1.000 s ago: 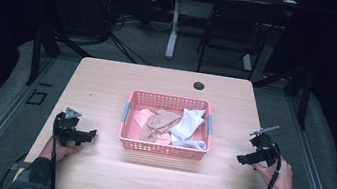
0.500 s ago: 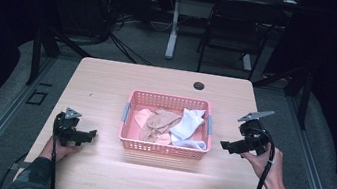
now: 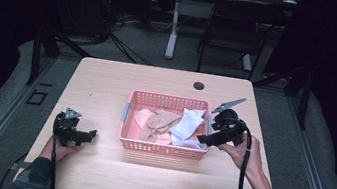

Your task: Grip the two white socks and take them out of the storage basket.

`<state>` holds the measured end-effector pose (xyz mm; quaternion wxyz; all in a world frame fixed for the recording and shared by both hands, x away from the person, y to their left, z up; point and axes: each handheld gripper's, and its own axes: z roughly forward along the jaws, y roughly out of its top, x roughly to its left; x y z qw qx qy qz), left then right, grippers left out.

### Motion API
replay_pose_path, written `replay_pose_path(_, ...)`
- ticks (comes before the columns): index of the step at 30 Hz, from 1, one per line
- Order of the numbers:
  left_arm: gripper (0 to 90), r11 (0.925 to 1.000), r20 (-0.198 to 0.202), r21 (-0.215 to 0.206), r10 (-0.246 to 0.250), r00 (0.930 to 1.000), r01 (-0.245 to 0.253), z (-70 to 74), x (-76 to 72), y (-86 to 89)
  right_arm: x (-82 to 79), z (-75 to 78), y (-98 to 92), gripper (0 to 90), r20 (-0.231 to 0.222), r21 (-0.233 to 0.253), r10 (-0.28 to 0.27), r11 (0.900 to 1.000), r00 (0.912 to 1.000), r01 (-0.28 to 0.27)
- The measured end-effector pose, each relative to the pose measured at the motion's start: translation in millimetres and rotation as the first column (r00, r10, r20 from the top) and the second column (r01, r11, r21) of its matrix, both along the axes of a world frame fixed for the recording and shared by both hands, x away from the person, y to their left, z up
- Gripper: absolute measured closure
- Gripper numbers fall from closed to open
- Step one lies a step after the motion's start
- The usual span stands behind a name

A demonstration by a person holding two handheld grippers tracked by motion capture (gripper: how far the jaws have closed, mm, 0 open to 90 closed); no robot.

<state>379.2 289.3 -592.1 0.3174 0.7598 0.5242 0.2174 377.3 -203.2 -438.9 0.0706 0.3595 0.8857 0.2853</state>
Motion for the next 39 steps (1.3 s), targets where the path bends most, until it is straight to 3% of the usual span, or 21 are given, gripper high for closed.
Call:
replay_pose_path(4, 0.2, 1.0000, -0.001, 0.000, -0.003, 1.0000, 0.003, 0.1, -0.2, 0.0, 6.7, -12.0, 16.2, 46.1, -0.058, -0.038, 0.030, 0.999, 0.9979, -0.033)
replay_pose_path(10, 0.2, 1.0000, -0.001, 0.000, -0.003, 1.0000, 0.003, 0.0, -0.2, 0.0, 14.5, -28.7, 28.1, 55.9, -0.125, -0.082, 0.043, 0.995, 0.9912, -0.053)
replay_pose_path(17, 0.2, 1.0000, 0.000, -0.002, -0.002, 1.0000, 0.002, 0.0, -0.4, -0.2, 17.3, -41.7, 32.3, 63.8, -0.151, -0.126, 0.042, 0.990, 0.9876, -0.061)
replay_pose_path(23, 0.2, 1.0000, -0.001, -0.001, -0.005, 1.0000, 0.005, 0.1, -0.6, -0.2, 15.8, -42.6, 33.1, 70.5, -0.150, -0.149, 0.050, 0.986, 0.9874, -0.072)
replay_pose_path(28, 0.2, 1.0000, -0.001, -0.001, -0.006, 1.0000, 0.006, 0.1, -0.9, -0.3, 14.2, -42.4, 34.6, 78.9, -0.153, -0.191, 0.072, 0.976, 0.9855, -0.101)
replay_pose_path(39, 0.2, 1.0000, -0.001, -0.001, -0.008, 1.0000, 0.008, 0.1, -1.1, -0.4, 11.8, -35.2, 36.0, 83.7, -0.126, -0.185, 0.071, 0.978, 0.9895, -0.094)
